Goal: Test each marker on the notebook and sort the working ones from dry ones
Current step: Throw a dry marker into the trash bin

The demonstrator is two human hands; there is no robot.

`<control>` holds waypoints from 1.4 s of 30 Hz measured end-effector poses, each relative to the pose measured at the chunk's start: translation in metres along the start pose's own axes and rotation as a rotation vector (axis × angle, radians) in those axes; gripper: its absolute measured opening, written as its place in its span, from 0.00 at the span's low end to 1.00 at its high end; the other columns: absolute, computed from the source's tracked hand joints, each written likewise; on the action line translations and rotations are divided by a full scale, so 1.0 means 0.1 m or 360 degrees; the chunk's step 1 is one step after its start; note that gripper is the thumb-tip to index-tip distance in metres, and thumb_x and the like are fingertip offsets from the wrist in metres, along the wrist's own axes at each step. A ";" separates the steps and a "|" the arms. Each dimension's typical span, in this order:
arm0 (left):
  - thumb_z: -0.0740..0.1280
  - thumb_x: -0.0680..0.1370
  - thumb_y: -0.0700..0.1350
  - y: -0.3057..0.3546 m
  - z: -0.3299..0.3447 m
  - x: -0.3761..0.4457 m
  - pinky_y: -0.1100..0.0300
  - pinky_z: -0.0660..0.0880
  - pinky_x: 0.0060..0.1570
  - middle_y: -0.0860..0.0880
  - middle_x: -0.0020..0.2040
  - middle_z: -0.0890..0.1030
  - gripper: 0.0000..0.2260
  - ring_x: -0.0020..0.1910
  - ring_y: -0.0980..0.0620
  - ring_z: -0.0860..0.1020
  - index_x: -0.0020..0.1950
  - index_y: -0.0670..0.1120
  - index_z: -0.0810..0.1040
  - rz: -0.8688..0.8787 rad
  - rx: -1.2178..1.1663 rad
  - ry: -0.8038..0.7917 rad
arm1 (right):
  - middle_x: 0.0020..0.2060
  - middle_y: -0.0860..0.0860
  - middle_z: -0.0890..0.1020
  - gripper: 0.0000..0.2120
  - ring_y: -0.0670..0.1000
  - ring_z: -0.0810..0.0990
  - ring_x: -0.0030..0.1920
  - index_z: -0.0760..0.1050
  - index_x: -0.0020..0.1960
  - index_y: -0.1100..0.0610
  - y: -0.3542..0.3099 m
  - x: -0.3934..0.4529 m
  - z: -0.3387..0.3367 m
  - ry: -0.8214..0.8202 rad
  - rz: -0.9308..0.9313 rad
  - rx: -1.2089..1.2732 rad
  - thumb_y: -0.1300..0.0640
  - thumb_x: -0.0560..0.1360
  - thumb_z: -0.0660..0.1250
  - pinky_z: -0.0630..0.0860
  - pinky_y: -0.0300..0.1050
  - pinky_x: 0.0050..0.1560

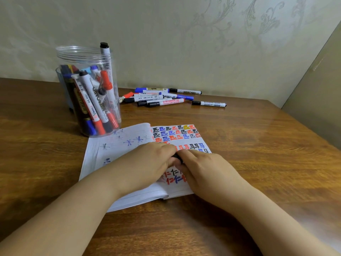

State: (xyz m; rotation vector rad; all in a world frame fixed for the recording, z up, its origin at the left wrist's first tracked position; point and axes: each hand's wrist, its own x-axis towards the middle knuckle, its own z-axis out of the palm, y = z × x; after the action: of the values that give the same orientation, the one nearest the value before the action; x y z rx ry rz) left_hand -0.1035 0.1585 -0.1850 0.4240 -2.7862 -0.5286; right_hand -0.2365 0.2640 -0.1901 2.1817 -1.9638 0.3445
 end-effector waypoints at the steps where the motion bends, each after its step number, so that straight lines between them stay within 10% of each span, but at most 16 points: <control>1: 0.57 0.80 0.48 0.00 -0.01 0.00 0.59 0.70 0.48 0.55 0.43 0.72 0.05 0.45 0.56 0.72 0.45 0.51 0.68 0.0009 -0.0037 -0.0033 | 0.37 0.50 0.80 0.16 0.53 0.78 0.31 0.72 0.48 0.56 0.01 -0.02 0.00 0.0020 -0.0010 0.0023 0.48 0.79 0.50 0.68 0.44 0.26; 8: 0.58 0.79 0.51 -0.02 -0.01 0.01 0.69 0.65 0.40 0.60 0.35 0.68 0.12 0.39 0.64 0.70 0.36 0.59 0.63 0.0030 -0.0008 -0.0075 | 0.37 0.47 0.83 0.18 0.51 0.80 0.32 0.74 0.57 0.49 0.10 -0.05 -0.06 -0.0030 -0.0026 0.0008 0.43 0.78 0.51 0.70 0.43 0.26; 11: 0.57 0.79 0.52 -0.02 0.01 0.02 0.67 0.66 0.40 0.58 0.38 0.70 0.08 0.40 0.59 0.70 0.42 0.53 0.69 -0.0028 -0.0013 -0.0049 | 0.49 0.49 0.82 0.20 0.53 0.80 0.48 0.60 0.69 0.46 0.08 -0.02 -0.08 -0.0191 0.0249 0.0103 0.42 0.79 0.54 0.72 0.46 0.40; 20: 0.60 0.78 0.52 0.02 -0.01 0.02 0.62 0.71 0.48 0.53 0.55 0.78 0.12 0.52 0.55 0.75 0.60 0.51 0.73 -0.0223 0.0053 0.0260 | 0.45 0.43 0.84 0.19 0.38 0.80 0.38 0.59 0.66 0.46 0.30 -0.08 -0.47 -0.0323 0.0813 0.0820 0.50 0.78 0.61 0.77 0.35 0.42; 24: 0.61 0.77 0.52 0.08 0.02 0.00 0.63 0.71 0.49 0.55 0.53 0.78 0.12 0.50 0.57 0.74 0.58 0.52 0.75 -0.0138 0.0058 0.0337 | 0.42 0.48 0.85 0.05 0.46 0.82 0.38 0.72 0.53 0.49 0.34 -0.24 -0.56 -0.0130 0.0867 0.1406 0.57 0.78 0.62 0.79 0.38 0.40; 30: 0.62 0.77 0.53 0.12 0.07 -0.01 0.59 0.72 0.48 0.56 0.48 0.75 0.11 0.48 0.58 0.72 0.56 0.51 0.77 -0.0075 0.0041 0.0296 | 0.37 0.63 0.80 0.10 0.50 0.79 0.32 0.78 0.49 0.64 0.39 -0.38 -0.31 0.0070 0.1172 0.2683 0.69 0.76 0.57 0.79 0.37 0.33; 36: 0.62 0.77 0.53 0.10 0.11 -0.01 0.58 0.72 0.49 0.56 0.47 0.73 0.12 0.49 0.58 0.71 0.58 0.52 0.77 -0.0025 0.0043 0.0211 | 0.26 0.54 0.76 0.13 0.48 0.70 0.25 0.70 0.44 0.60 0.36 -0.39 -0.22 0.0177 0.1024 0.1884 0.49 0.75 0.61 0.67 0.37 0.27; 42: 0.63 0.76 0.53 0.10 0.15 -0.02 0.58 0.71 0.49 0.55 0.47 0.74 0.11 0.48 0.59 0.70 0.57 0.53 0.77 0.0022 0.0039 0.0218 | 0.23 0.44 0.73 0.13 0.41 0.68 0.25 0.71 0.37 0.58 0.34 -0.38 -0.12 0.0374 0.1055 0.1479 0.54 0.78 0.60 0.63 0.33 0.27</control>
State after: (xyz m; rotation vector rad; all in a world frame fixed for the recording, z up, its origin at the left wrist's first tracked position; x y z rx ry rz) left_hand -0.1085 0.1727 -0.1951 0.4292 -2.6647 -0.4454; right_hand -0.2744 0.2998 -0.1903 1.5815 -2.6250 1.8119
